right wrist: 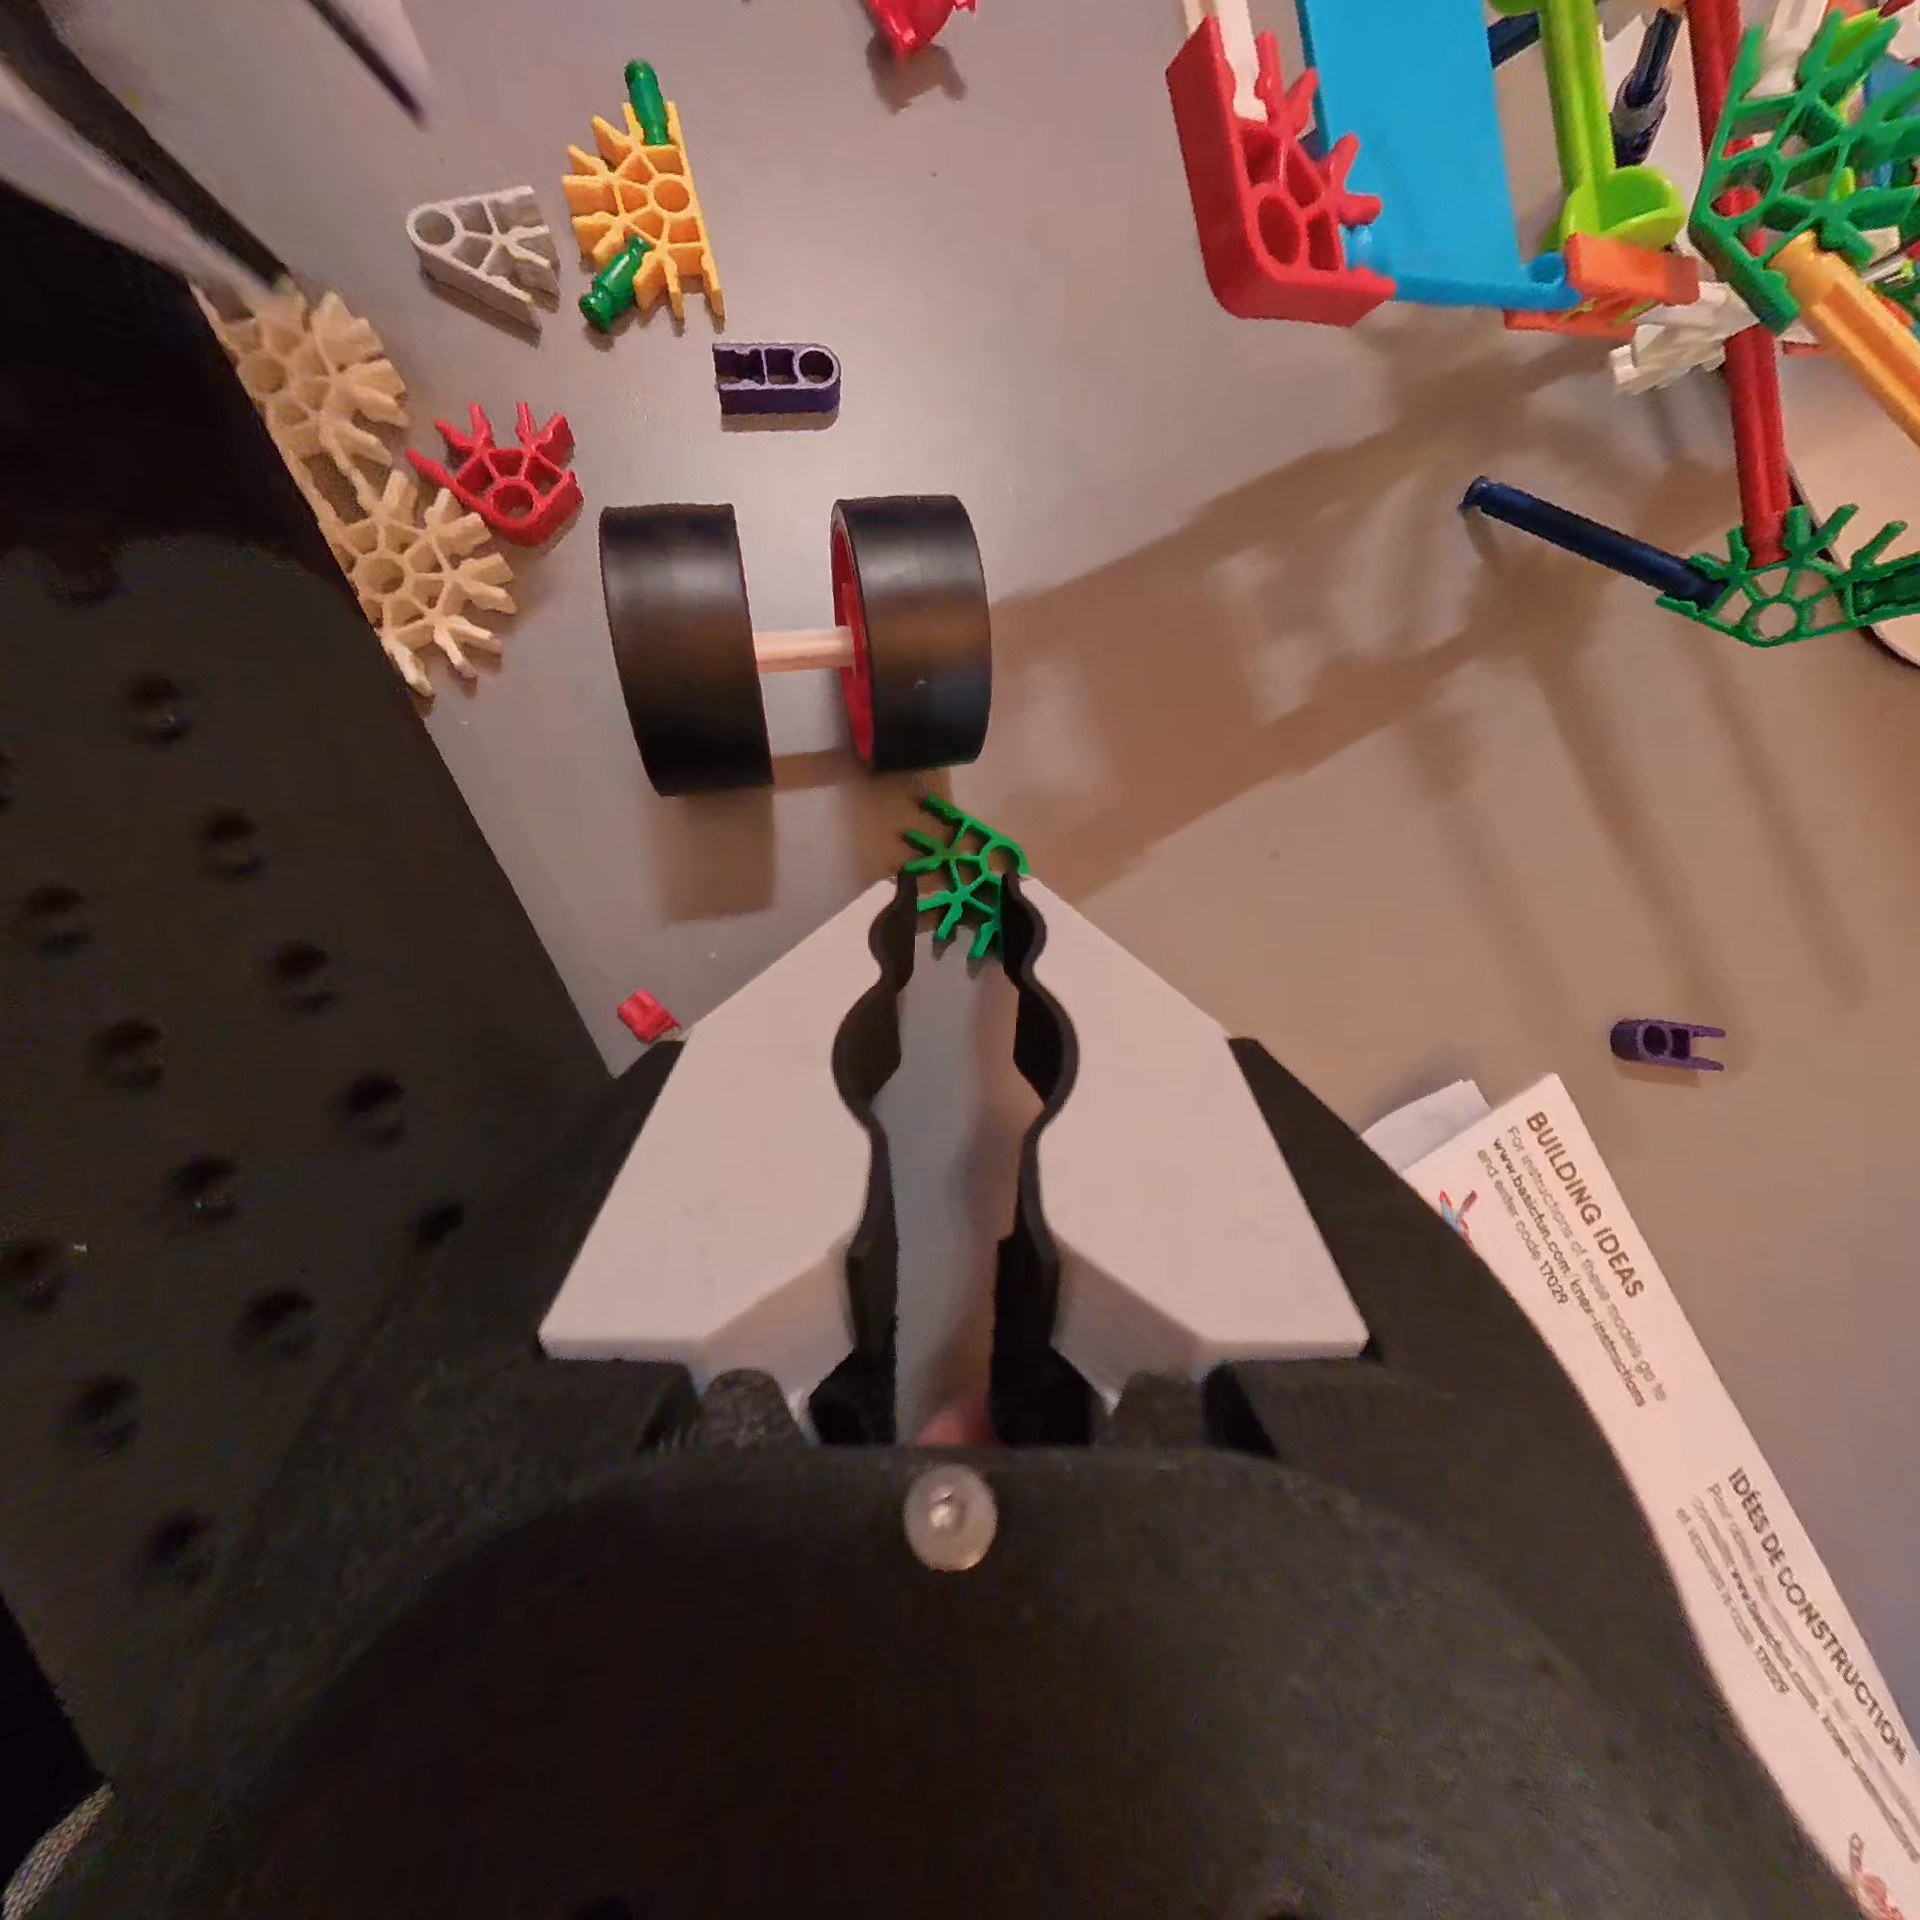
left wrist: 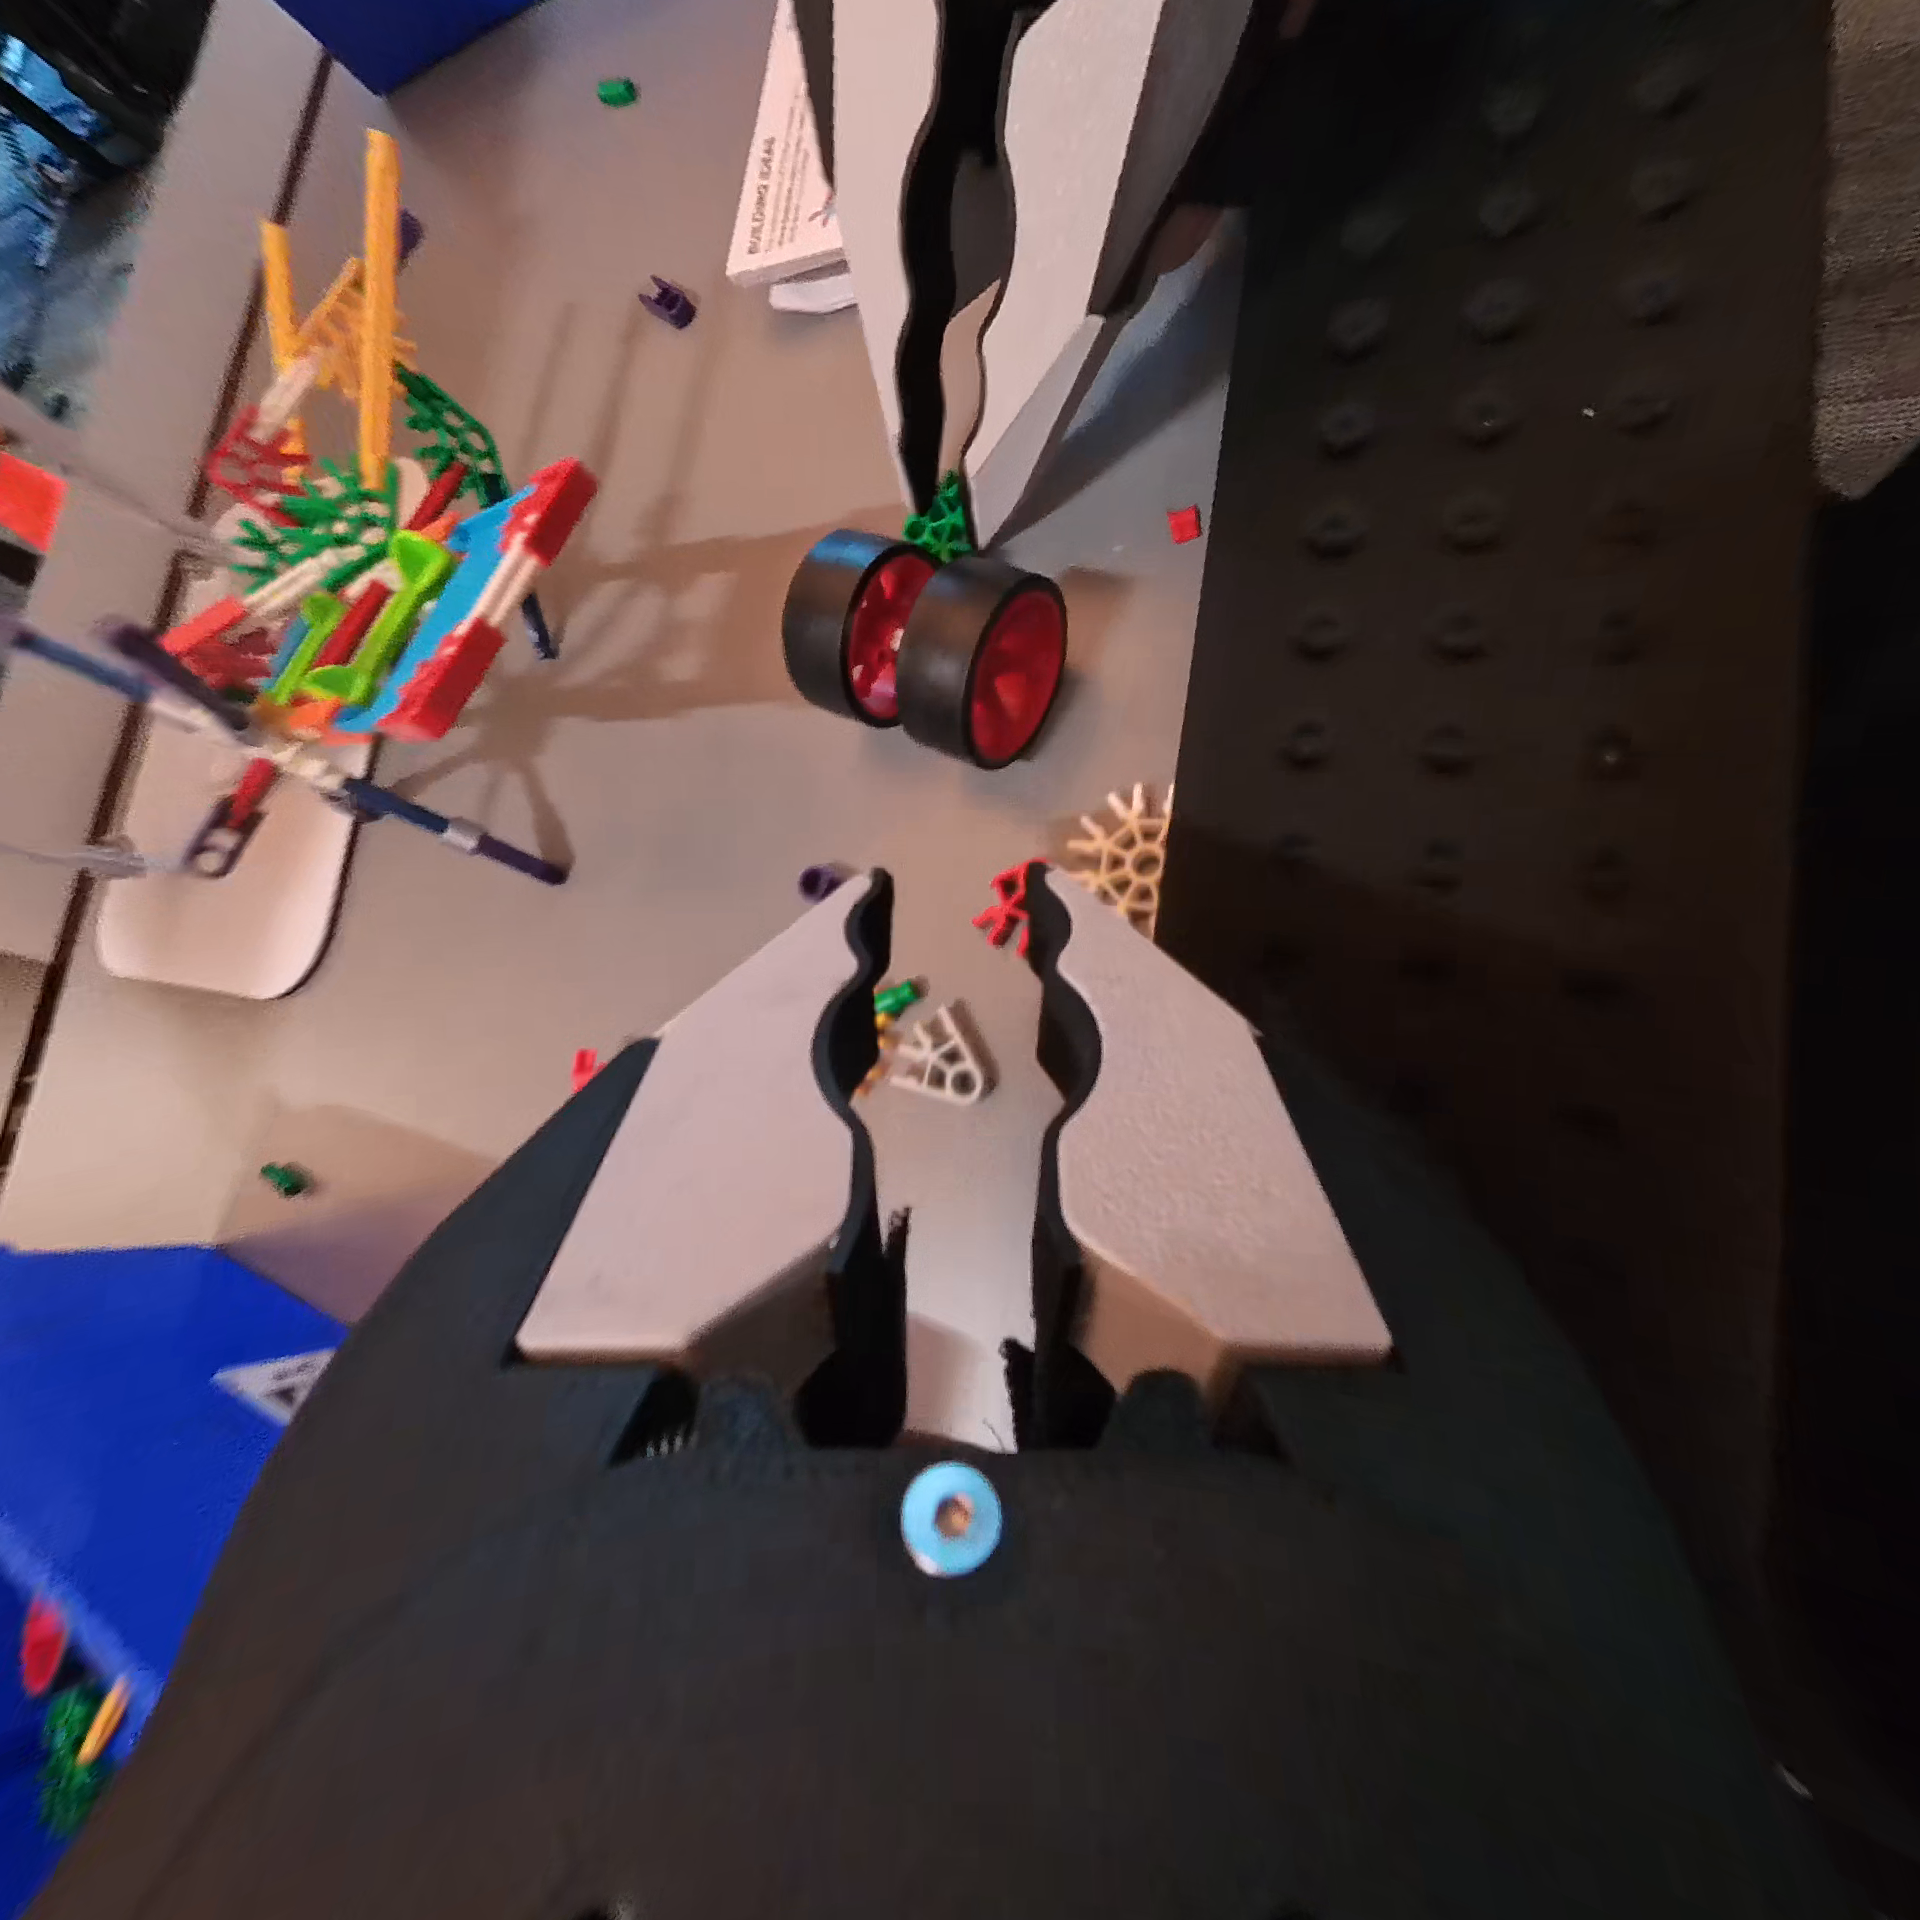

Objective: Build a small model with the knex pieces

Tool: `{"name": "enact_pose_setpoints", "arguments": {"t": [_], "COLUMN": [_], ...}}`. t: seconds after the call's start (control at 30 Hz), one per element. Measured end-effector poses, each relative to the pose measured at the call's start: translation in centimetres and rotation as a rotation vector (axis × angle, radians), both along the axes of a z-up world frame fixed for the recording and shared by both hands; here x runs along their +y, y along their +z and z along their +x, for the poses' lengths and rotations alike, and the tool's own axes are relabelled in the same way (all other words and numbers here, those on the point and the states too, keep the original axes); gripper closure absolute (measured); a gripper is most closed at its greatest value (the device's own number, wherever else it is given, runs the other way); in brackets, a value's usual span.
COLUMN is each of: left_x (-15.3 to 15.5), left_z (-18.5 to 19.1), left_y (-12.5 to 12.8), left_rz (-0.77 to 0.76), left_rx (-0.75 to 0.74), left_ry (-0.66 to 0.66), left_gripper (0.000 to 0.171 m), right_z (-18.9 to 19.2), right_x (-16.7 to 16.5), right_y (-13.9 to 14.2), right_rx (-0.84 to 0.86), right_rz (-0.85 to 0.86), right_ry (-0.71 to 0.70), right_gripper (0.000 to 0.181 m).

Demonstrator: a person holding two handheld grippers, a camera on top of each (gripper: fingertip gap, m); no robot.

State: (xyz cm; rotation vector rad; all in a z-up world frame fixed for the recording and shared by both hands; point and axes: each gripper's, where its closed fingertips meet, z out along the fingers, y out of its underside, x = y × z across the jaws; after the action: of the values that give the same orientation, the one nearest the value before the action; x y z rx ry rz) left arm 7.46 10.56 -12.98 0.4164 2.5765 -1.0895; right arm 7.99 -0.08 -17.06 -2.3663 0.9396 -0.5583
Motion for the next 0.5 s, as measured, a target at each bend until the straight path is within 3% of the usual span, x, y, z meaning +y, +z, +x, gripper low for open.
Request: {"name": "enact_pose_setpoints", "arguments": {"t": [0.23, 0.4, 0.5], "left_x": [6.1, 12.2, 16.1], "left_z": [2.8, 8.7, 12.3], "left_y": [5.4, 9.6, 9.5], "left_rz": [-0.071, -0.102, -0.029], "left_rx": [-0.091, -0.226, -0.235], "left_ry": [0.142, 0.402, 0.545], "left_gripper": [0.148, 0.150, 0.151], "right_z": [-0.2, 0.0, 0.1], "right_x": [-0.7, -1.2, -1.4], "right_y": [0.1, 0.0, 0.0], "right_rx": [0.002, -0.010, -0.013], "right_rz": [-0.003, 0.010, 0.020], "right_ry": [-0.005, -0.022, -0.027], "right_gripper": [0.168, 0.168, 0.168]}}
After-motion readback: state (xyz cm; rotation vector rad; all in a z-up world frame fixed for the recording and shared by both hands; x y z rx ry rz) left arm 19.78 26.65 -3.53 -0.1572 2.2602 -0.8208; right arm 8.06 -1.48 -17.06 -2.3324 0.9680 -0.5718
